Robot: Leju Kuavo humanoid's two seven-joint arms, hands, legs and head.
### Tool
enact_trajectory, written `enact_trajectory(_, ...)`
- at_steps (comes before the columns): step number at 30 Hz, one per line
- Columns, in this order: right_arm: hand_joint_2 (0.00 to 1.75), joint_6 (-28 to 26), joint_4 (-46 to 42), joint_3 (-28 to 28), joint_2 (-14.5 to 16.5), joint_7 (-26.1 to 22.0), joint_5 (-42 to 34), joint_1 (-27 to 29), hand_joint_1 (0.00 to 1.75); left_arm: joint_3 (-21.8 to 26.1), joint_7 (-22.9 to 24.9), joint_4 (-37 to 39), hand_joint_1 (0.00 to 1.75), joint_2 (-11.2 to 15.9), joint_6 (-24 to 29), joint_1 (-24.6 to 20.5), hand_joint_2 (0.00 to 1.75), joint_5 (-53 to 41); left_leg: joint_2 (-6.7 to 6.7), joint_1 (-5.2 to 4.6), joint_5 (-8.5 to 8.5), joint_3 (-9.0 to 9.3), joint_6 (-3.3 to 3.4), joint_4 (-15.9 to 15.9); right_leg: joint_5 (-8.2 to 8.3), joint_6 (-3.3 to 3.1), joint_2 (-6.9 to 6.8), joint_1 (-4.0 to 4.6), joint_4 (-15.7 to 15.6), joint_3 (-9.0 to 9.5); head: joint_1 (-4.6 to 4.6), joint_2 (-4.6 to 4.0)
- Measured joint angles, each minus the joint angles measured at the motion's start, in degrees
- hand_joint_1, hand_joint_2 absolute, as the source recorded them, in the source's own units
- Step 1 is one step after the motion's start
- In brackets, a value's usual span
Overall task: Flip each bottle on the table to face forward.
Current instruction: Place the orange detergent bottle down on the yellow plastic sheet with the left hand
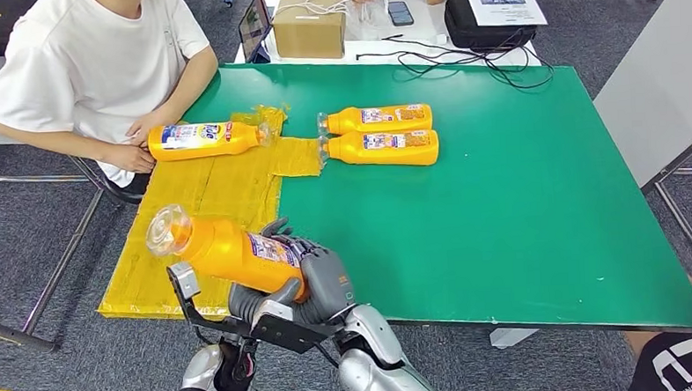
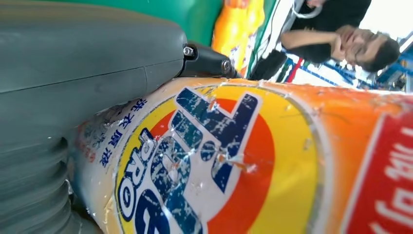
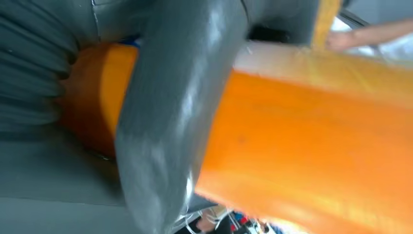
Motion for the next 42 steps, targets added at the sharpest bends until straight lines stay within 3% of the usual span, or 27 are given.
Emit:
enact_trajectory(3, 0.00, -1.05, 1.50, 0.49, 0.13, 1.74, 1.57, -0.03, 0.00, 0.88, 1.02, -0.38, 1.75, 0.02, 1.91, 0.21, 1.75, -0.34, 0.00, 0.00, 0.00, -0.01, 0.00, 0.00, 0.00, 0.00, 0.00, 0.00, 0.00, -0.01, 0.00, 0.00)
enact_trajectory(10, 0.00, -6.57, 2.93, -0.14, 0.01, 2.61, 0.64, 0.79, 0.00, 0.93, 3.41, -0.50, 1.75, 1.18, 8.98, -2.02, 1.75, -9.06, -0.01, 0.00, 0.01, -0.03, 0.00, 0.00, 0.01, 0.00, 0.00, 0.00, 0.00, -0.02, 0.01, 0.00)
enact_trajectory(20, 0.00, -9.46, 2.71, -4.02, -0.68, 0.58, -0.74, 4.42, 0.00, 3.00, 4.22, -1.24, 1.75, 3.14, 14.07, -7.86, 1.75, -10.67, -0.04, 0.02, 0.02, -0.07, 0.00, 0.00, 0.02, -0.01, -0.03, 0.03, 0.03, -0.02, 0.01, 0.00)
enact_trajectory(23, 0.00, -10.43, 2.66, -4.65, -0.74, 0.08, -0.11, 4.57, 0.00, 3.15, 3.17, -0.47, 1.75, 4.54, 21.55, -10.16, 1.75, -19.15, -0.04, 0.02, 0.03, -0.07, 0.00, 0.00, 0.02, -0.01, -0.03, 0.03, 0.03, -0.02, 0.02, 0.00)
enact_trajectory(28, 0.00, -9.55, 1.84, -4.85, -0.75, -0.26, 0.16, 4.91, 0.00, 3.35, 3.58, 6.27, 1.75, 9.31, 34.98, -16.27, 1.75, -39.95, -0.03, 0.05, 0.09, -0.06, -0.04, 0.00, 0.03, -0.02, -0.02, 0.05, 0.05, -0.01, 0.01, 0.00)
enact_trajectory(34, 0.00, -8.97, 1.42, -4.87, -0.75, -0.47, -0.25, 4.97, 0.00, 3.32, 4.78, 11.76, 1.75, 12.38, 38.12, -19.59, 1.75, -46.05, -0.04, 0.05, 0.11, -0.08, -0.05, 0.00, 0.03, -0.02, -0.03, 0.04, 0.07, -0.01, 0.02, 0.00)
enact_trajectory(39, 0.00, -6.79, 0.75, -4.87, -0.77, -1.25, -1.27, 5.02, 0.00, -0.06, 12.47, 18.60, 1.75, 16.46, 42.44, -23.56, 1.75, -68.24, -0.03, 0.05, 0.10, -0.08, -0.05, 0.00, 0.03, -0.02, -0.02, 0.04, 0.07, -0.03, 0.03, 0.00)
enact_trajectory(42, 0.00, -5.94, 0.23, -4.87, -0.78, -1.29, -1.65, 5.05, 0.00, -1.99, 14.86, 23.21, 1.75, 18.86, 41.66, -25.95, 1.75, -74.11, 0.03, 0.06, 0.11, -0.06, -0.06, 0.00, 0.04, -0.04, 0.00, 0.05, 0.07, -0.07, 0.02, 0.00)
